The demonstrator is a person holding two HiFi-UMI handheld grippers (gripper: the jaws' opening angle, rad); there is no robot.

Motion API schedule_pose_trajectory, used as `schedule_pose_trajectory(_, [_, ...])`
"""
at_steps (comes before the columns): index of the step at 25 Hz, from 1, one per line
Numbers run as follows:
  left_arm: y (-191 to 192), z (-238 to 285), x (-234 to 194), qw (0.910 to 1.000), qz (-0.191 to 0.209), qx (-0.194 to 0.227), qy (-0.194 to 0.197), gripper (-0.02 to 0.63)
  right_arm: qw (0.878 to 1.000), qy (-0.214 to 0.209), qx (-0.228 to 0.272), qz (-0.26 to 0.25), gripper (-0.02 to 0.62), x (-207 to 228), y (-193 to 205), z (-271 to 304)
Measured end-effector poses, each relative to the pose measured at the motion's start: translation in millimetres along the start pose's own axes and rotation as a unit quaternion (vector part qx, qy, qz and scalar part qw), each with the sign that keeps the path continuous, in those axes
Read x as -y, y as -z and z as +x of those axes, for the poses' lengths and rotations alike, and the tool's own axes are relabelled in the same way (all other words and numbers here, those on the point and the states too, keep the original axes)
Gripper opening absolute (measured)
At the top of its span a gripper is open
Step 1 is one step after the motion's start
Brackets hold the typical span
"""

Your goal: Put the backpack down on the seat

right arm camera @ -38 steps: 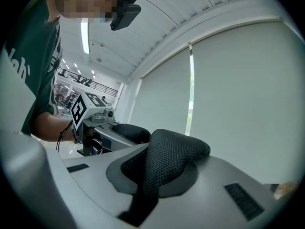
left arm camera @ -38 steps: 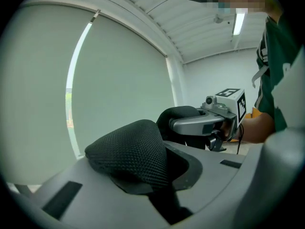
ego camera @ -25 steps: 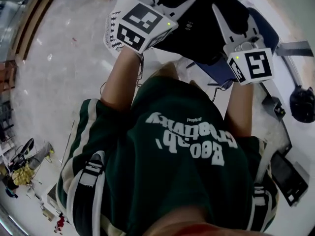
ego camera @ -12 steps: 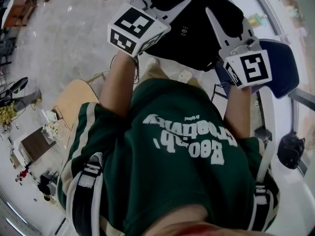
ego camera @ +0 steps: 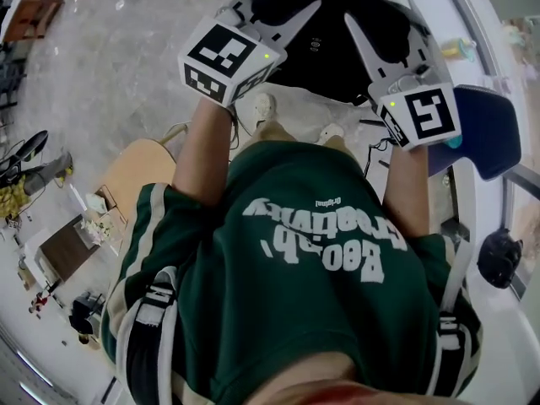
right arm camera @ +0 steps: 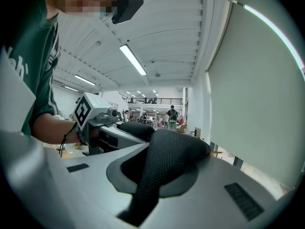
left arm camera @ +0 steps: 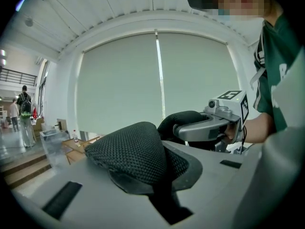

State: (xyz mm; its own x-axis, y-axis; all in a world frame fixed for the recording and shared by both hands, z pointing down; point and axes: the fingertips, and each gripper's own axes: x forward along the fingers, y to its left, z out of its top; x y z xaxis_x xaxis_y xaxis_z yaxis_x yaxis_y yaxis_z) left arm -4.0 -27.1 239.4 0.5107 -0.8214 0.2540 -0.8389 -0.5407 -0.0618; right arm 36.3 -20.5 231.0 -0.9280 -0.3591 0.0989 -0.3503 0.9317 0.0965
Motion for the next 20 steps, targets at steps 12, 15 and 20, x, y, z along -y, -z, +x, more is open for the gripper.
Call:
schedule_pose_trajectory(12, [35.4, -29.3, -102.2, 0.993, 0.024, 0.012, 0.115, 0.058, 0.985, 0.143, 0.016, 0.096, 0.057, -18.4, 5.6, 115.2])
schedule_pose_trajectory(15, [46.8, -22.0, -107.5, 0.9907, 0.023, 0.012, 0.134, 0.058, 0.983, 0.157, 0.006, 0.092, 0.057, -18.7, 20.5, 122.5])
schedule_pose_trajectory(20, [64.4, -27.2, -142.2, 0.9894, 0.017, 0.006, 0.144, 0.058, 0.982, 0.165, -0.01, 0.093, 0.057, -25.0, 28.3, 159.7])
